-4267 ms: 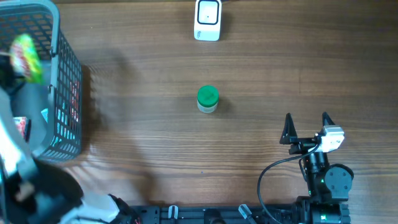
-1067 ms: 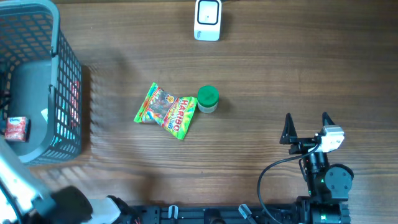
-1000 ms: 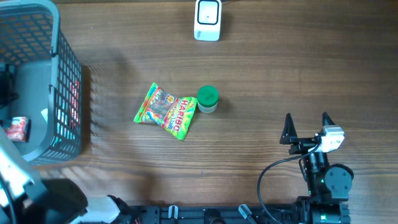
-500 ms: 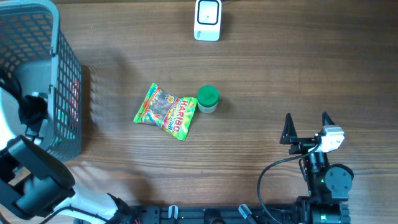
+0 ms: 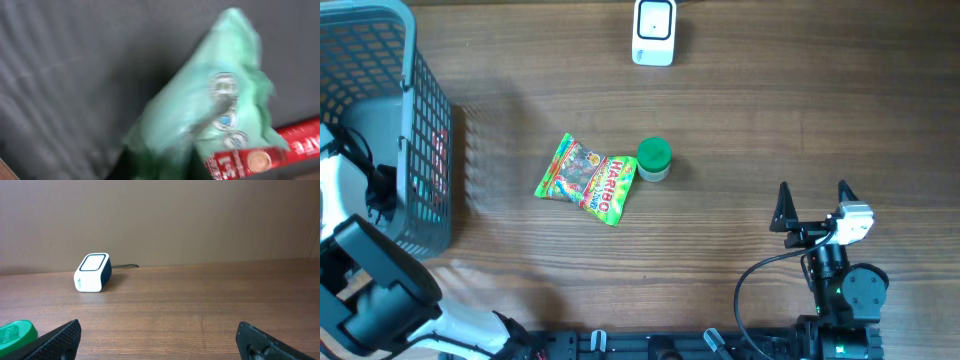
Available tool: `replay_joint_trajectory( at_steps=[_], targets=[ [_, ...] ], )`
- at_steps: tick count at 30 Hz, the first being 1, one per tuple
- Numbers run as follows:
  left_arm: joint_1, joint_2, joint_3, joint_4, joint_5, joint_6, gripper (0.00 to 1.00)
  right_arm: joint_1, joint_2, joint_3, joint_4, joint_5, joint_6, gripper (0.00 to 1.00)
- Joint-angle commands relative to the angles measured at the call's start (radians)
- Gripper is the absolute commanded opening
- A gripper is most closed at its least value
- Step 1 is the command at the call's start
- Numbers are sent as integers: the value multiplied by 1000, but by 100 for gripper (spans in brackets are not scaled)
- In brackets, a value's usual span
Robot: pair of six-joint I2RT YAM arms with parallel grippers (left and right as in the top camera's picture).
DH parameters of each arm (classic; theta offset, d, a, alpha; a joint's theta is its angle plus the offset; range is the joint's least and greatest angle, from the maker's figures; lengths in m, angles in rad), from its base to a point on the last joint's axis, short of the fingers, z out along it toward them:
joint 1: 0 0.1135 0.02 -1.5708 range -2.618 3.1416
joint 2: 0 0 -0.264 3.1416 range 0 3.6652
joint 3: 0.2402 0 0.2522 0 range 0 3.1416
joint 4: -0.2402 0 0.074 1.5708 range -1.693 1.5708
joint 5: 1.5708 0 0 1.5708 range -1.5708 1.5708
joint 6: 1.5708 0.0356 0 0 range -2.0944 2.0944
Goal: Scan the item barcode
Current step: 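Reach the left gripper into the basket and grasp the teal packet, then hold the teal packet under the scanner, then place it right of the jar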
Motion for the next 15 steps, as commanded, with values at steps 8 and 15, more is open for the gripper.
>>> replay_joint_trajectory(
  at_steps=[8, 15],
  targets=[
    [0, -8, 533, -380, -7, -24, 4, 5, -6, -1, 3, -15, -10, 100],
    [-1, -59, 1192, -750, 40, -80, 4, 5, -6, -1, 3, -15, -10, 100]
  ],
)
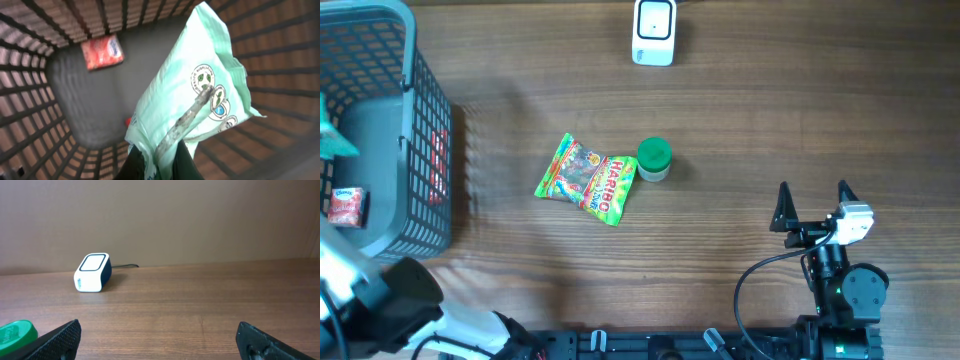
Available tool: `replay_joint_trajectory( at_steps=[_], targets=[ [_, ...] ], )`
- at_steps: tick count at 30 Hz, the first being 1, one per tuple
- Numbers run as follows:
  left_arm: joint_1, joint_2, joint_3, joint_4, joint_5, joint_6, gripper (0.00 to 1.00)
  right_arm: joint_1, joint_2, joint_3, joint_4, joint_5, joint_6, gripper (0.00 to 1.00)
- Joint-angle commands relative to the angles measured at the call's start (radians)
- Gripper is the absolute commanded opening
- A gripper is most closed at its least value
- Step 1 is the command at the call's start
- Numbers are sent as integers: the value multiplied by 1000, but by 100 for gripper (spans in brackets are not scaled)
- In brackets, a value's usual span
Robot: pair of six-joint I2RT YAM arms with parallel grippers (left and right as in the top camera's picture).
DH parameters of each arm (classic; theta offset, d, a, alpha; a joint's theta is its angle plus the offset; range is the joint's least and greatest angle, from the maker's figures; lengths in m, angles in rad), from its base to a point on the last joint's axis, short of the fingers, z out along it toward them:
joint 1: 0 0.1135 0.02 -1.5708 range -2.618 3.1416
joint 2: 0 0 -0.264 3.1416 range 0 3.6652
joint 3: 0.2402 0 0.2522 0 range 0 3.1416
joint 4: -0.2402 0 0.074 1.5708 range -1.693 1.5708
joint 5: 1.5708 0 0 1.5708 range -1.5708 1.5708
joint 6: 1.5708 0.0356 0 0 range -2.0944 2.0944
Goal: Scan the item barcode
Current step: 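Hold the teal packet under the scanner, then place it right of the jar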
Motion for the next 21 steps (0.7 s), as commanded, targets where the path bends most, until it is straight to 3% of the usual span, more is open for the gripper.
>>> replay_joint_trajectory(
  at_steps=[1, 4, 7, 15, 21],
  targets=[
    [-1, -63, 219, -111, 61, -42, 4, 5, -6, -1, 3, -15, -10, 100],
    [-58, -148, 218, -111, 166, -53, 4, 5, -6, -1, 3, -15, -10, 100],
    [-177, -193, 218, -111, 179, -97, 4, 5, -6, -1, 3, -15, -10, 100],
    [-801, -106, 209, -95, 179, -80, 4, 5, -6, -1, 3, -15, -10, 100],
    [-1209, 171, 209, 98, 172, -54, 4, 5, -6, -1, 3, -15, -10, 100]
  ],
)
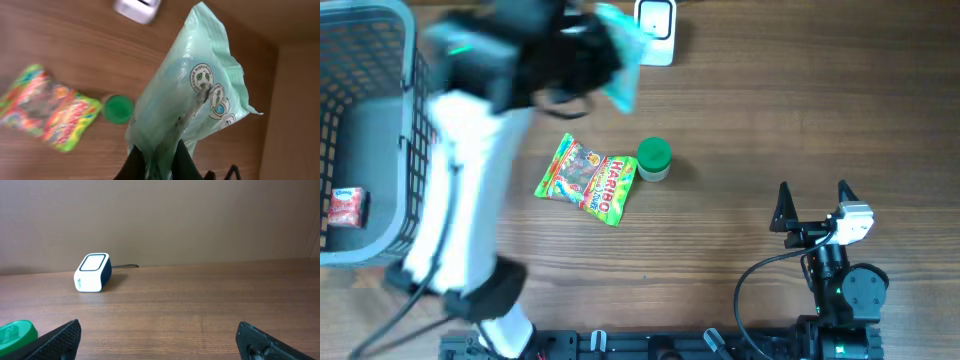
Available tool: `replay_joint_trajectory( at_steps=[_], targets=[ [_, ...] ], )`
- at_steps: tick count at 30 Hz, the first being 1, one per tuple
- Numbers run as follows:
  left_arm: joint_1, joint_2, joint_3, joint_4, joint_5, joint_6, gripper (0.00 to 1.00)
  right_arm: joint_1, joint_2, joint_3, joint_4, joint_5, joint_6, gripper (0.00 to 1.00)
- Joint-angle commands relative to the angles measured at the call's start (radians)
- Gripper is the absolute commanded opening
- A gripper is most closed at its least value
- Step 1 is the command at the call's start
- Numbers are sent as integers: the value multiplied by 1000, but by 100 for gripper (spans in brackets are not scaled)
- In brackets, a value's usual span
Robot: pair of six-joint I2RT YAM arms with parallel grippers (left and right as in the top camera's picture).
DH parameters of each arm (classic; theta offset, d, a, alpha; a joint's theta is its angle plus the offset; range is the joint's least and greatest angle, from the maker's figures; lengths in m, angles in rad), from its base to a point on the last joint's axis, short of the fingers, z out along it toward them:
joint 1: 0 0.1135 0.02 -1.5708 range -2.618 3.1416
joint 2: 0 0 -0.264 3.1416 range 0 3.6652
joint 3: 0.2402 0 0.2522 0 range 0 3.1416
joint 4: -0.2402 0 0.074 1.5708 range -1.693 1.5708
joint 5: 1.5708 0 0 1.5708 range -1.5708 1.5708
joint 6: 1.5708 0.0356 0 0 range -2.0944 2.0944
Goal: Scan the item barcode
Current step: 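Hold the teal packet under the scanner, then place it right of the jar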
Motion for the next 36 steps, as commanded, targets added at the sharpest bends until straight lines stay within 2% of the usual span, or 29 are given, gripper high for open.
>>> replay_joint_trajectory(
  at_steps=[1, 8, 13, 17, 22, 25, 29, 36],
  targets=[
    [-204, 211, 5, 102, -2, 22, 4, 5, -6, -1, 3, -15, -10, 100],
    [-341, 466, 5, 164, 16, 23, 4, 5, -6, -1, 3, -15, -10, 100],
    [-358, 634, 5, 164, 16, 19, 4, 5, -6, -1, 3, -15, -10, 100],
    [-375, 706, -19, 154, 16, 19, 4, 5, -6, -1, 3, -15, -10, 100],
    [-414, 717, -142, 209, -8, 19, 4, 5, -6, -1, 3, -15, -10, 100],
    [-421, 716, -153, 212, -11, 19, 6, 5, -6, -1, 3, -15, -10, 100],
    [-399, 683, -152, 201, -30, 19, 99, 5, -6, -1, 3, -15, -10, 100],
    [-356, 547, -152, 193, -56, 19, 100, 5, -6, -1, 3, -15, -10, 100]
  ],
)
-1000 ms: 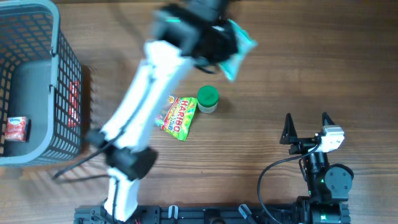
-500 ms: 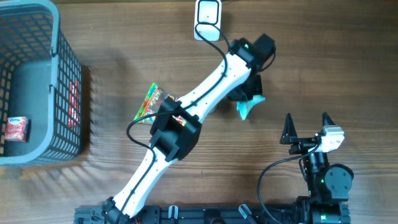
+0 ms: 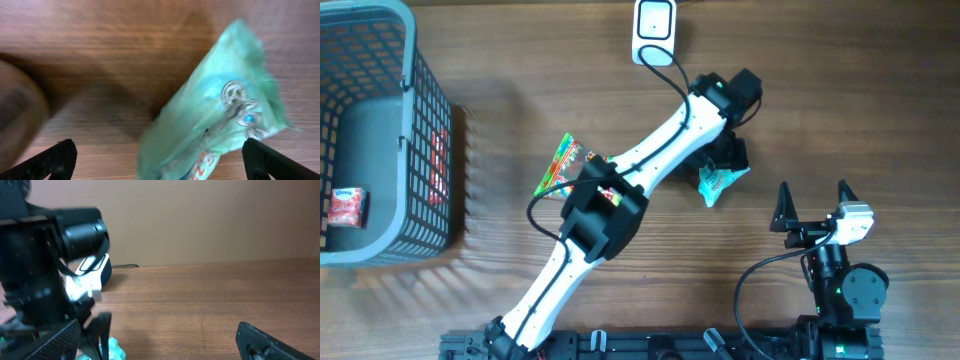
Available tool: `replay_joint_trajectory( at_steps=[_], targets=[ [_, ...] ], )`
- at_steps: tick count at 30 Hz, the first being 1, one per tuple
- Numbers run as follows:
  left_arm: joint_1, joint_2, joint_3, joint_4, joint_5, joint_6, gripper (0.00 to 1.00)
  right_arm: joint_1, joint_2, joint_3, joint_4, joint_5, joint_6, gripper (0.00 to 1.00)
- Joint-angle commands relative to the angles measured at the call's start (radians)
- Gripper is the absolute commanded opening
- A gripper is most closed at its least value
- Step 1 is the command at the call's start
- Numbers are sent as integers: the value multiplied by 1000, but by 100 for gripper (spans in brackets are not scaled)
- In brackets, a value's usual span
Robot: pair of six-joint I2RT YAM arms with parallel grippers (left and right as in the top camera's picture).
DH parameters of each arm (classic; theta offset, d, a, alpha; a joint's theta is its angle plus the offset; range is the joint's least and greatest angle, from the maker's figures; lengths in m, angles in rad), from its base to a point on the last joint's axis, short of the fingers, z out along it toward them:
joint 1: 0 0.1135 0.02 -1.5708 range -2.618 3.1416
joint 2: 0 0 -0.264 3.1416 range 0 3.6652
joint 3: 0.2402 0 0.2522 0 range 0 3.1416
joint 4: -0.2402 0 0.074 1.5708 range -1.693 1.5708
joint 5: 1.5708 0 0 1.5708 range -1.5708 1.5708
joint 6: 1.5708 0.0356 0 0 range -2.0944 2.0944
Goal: Scan the item barcode
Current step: 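Hold the teal packet under the scanner, then place it right of the jar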
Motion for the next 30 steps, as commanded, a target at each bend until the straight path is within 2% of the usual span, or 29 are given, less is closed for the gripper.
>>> replay_joint_trajectory(
  at_steps=[1, 6, 13, 16, 25, 30],
  targets=[
    [28, -157, -2, -3, -29, 6, 100, 5, -6, -1, 3, -15, -10, 100],
    [46, -331, 0, 45, -135, 6, 100, 5, -6, -1, 3, -15, -10, 100],
    [76, -483, 0, 142, -293, 5, 100, 5, -6, -1, 3, -15, -10, 100],
    [94, -537, 0, 172, -405, 5, 100, 5, -6, -1, 3, -15, -10, 100],
    [151, -600, 0, 195, -578, 6, 100, 5, -6, -1, 3, -15, -10, 100],
    [187, -636, 0, 198, -605, 6, 100, 5, -6, -1, 3, -15, -10, 100]
  ],
)
